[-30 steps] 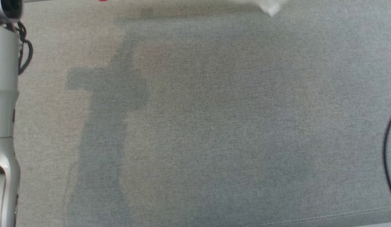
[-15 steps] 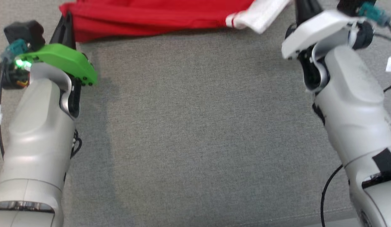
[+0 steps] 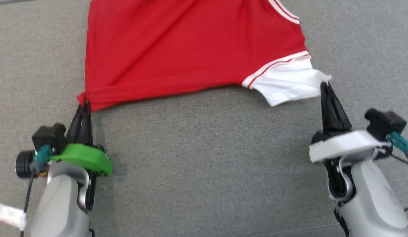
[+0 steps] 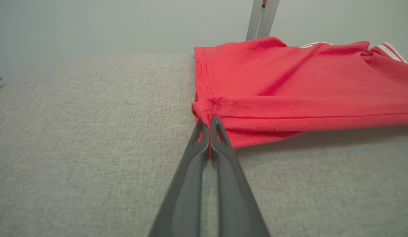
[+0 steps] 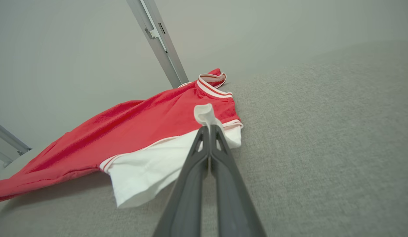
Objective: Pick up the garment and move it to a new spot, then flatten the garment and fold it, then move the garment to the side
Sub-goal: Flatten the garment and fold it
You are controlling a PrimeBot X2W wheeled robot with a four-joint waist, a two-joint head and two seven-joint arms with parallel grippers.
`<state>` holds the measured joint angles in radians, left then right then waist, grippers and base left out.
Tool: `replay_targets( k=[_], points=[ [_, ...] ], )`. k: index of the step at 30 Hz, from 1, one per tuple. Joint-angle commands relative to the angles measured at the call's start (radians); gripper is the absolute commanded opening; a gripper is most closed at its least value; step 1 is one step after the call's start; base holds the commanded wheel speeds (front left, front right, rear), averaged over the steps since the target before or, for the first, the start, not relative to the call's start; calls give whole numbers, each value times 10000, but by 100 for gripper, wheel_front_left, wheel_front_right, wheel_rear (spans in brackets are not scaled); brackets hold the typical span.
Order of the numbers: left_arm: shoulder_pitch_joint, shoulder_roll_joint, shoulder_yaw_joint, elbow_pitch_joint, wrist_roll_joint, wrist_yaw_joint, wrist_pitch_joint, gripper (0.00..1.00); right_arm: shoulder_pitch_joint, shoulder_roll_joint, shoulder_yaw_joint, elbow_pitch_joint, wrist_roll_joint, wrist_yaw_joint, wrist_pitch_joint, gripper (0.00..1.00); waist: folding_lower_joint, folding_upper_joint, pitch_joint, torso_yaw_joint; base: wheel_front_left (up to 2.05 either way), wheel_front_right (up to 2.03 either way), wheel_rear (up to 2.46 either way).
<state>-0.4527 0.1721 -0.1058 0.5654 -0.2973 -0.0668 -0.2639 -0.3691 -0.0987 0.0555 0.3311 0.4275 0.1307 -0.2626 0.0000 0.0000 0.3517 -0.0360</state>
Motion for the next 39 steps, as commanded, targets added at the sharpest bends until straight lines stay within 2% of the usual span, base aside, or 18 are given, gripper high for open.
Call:
replay_targets(
  k=[1,6,12,16,20,26,29,33,39],
  points=[
    [636,31,111,-383,125,87,-4,0,602,18,-205,-465,12,1,-26,0,0,0,-518,-41,0,0,0],
    [2574,-64,479,-2007,377,322,-3,0,2639,178,-584,-2034,-237,-1,7,0,0,0,-1114,-181,0,0,0],
    [4433,-162,411,-4204,443,723,407,0,4582,375,-1062,-4293,-631,-1,768,0,0,0,-1470,-204,0,0,0],
    [5199,-83,316,-5535,483,932,1057,0,5336,438,-1362,-5489,-969,-1,1409,0,0,0,-1563,-208,0,0,0],
    [5447,-40,169,-6240,458,941,1564,0,5463,463,-1552,-6068,-1046,-1,1776,0,0,0,-1527,-141,0,0,0],
    [4737,98,-94,-6238,276,651,2203,0,4675,465,-1460,-5819,-1155,1,2046,0,0,0,-959,113,0,0,0],
    [4144,167,-146,-5902,157,444,2433,0,3894,227,-1293,-5390,-1156,1,2030,0,0,0,-384,284,0,0,0],
    [3285,162,-287,-5373,1,202,2664,0,2567,-216,-1027,-4409,-1103,1,1939,0,0,0,305,548,0,0,0],
    [2141,141,-462,-4545,-67,-63,2421,0,582,-780,-669,-2625,-970,1,1628,0,0,0,916,984,0,0,0]
  ],
)
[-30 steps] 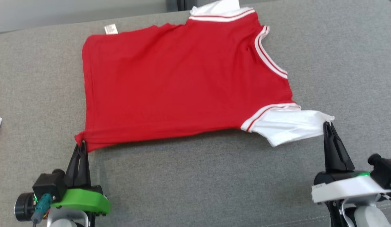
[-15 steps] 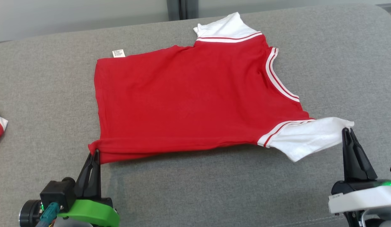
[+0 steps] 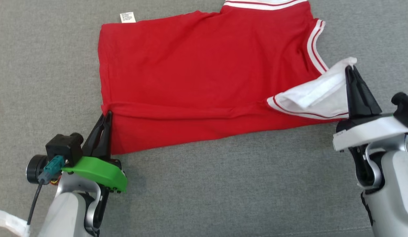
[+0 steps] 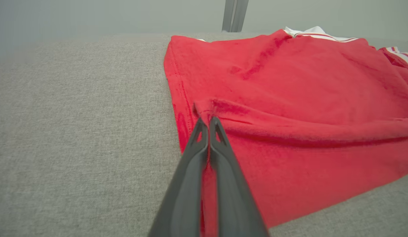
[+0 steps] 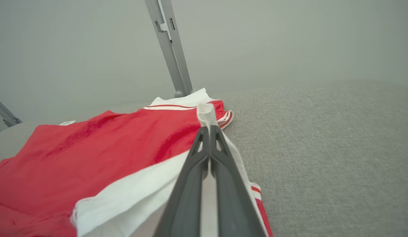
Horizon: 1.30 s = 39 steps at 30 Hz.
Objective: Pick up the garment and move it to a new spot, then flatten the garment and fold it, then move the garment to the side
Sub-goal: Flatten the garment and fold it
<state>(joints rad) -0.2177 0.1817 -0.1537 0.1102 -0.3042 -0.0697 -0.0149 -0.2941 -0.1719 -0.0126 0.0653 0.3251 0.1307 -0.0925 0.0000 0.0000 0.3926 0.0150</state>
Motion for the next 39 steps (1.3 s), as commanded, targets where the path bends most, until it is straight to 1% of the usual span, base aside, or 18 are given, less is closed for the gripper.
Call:
replay_targets(
  k=[1,8,9,10,11,15,18,22,25,32,39],
  points=[
    [-350,33,-11,157,-17,-69,-126,0,-470,-154,81,383,73,1,-121,0,0,0,565,543,0,0,0],
    [-977,-37,-327,1033,-99,-266,-364,0,-1949,-568,557,2309,236,1,-613,0,0,0,742,807,0,0,0],
    [-1042,-74,-381,1142,-101,-261,-420,82,-2080,-595,644,2531,229,1,-728,18,0,0,736,828,0,0,0],
    [-1097,-115,-432,1223,-106,-282,-522,100,-2161,-632,710,2717,197,1,-890,59,0,0,712,846,0,0,0],
    [-1119,-164,-463,1289,-136,-284,-614,100,-2193,-643,741,2841,148,1,-1001,100,0,0,686,853,0,0,0],
    [-947,-356,-369,1327,-114,-57,-1338,100,-1945,-578,839,2927,-73,1,-1475,100,0,0,437,781,0,0,0],
    [-734,-476,-161,1115,-24,296,-1952,100,-1548,-481,727,2440,-309,1,-1649,100,0,0,182,651,0,0,0],
    [-534,-498,160,636,131,691,-2337,100,-855,-303,544,1401,-533,1,-1717,100,0,0,-176,431,0,0,0],
    [-325,-417,321,335,267,878,-2425,100,-218,-183,477,723,-634,1,-1698,100,0,0,-480,263,0,0,0],
    [419,-246,529,-43,298,1116,-2447,100,1138,112,564,-639,-815,1,-1063,100,0,0,-1059,-193,0,0,0],
    [1178,-125,558,-208,379,1364,-2343,100,1943,344,543,-1405,-812,1,-721,100,0,0,-1273,-418,0,0,0]
  ],
)
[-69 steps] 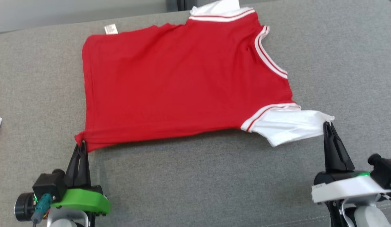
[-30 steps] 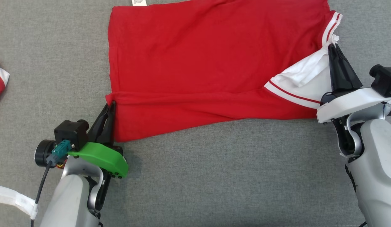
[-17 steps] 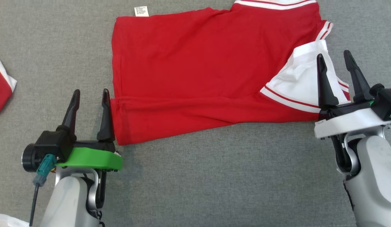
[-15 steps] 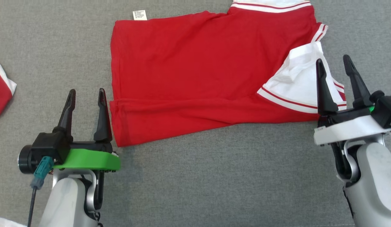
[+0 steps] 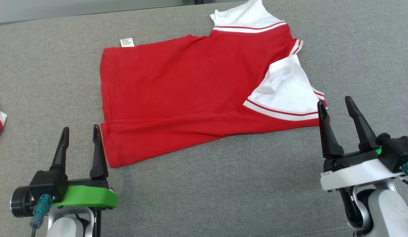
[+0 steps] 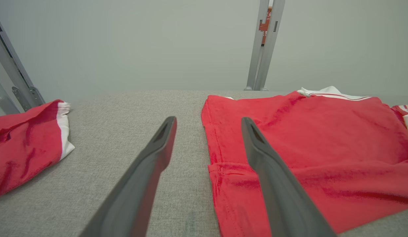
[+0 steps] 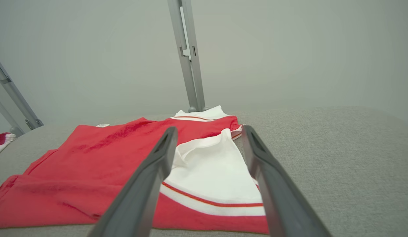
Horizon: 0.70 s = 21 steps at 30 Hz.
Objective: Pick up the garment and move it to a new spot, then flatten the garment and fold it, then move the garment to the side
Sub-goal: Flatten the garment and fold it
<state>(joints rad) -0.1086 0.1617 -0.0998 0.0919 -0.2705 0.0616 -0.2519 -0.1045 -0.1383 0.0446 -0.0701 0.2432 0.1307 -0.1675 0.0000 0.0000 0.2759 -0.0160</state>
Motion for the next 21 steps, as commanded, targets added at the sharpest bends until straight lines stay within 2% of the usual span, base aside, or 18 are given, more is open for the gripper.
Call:
replay_targets(
  k=[1,8,13,21],
  points=[
    [146,81,8,-57,50,86,20,100,125,51,-69,-119,25,1,40,100,0,0,-124,-120,0,0,0],
    [305,96,-105,-272,69,165,180,100,269,130,-174,-271,18,1,166,100,0,0,-163,-80,0,0,0],
    [149,94,-361,-253,96,37,413,100,198,10,-204,-128,80,1,332,100,0,0,0,6,0,0,0],
    [-174,-142,-817,795,-341,-369,1271,100,-312,-369,-460,1353,338,1,272,100,0,0,859,196,0,0,0]
  ],
)
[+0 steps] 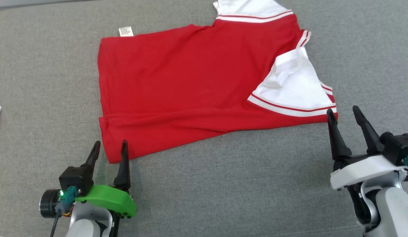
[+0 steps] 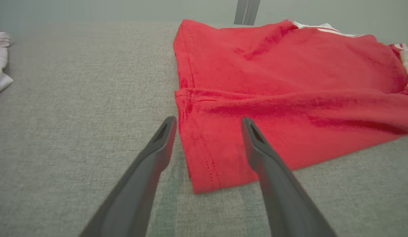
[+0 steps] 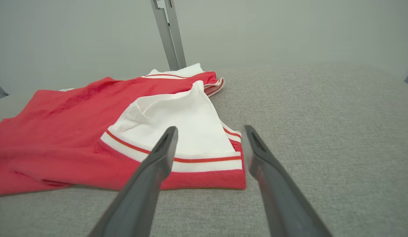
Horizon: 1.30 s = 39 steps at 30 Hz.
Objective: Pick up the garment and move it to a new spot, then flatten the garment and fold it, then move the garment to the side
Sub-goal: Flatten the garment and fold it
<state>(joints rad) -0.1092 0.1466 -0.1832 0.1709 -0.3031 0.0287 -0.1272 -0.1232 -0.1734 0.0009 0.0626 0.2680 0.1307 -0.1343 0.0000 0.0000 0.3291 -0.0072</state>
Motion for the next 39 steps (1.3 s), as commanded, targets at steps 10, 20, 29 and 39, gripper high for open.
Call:
replay_targets(
  k=[10,20,29,39],
  points=[
    [-754,-271,-120,1597,-1084,-777,887,84,-1703,-427,190,3100,564,1,-394,100,0,0,960,350,0,0,0],
    [-701,179,-224,1233,-1023,-939,792,0,-1741,-599,416,3750,1135,-8,-901,0,0,0,603,468,0,0,0],
    [135,1049,-70,30,-1049,-727,1812,0,267,-34,-235,2249,1203,-10,-1004,0,0,0,-242,423,0,0,0],
    [1559,1218,-280,-1081,-1409,-445,3257,100,2208,736,-551,662,883,-7,-226,100,0,0,-705,299,0,0,0]
  ],
)
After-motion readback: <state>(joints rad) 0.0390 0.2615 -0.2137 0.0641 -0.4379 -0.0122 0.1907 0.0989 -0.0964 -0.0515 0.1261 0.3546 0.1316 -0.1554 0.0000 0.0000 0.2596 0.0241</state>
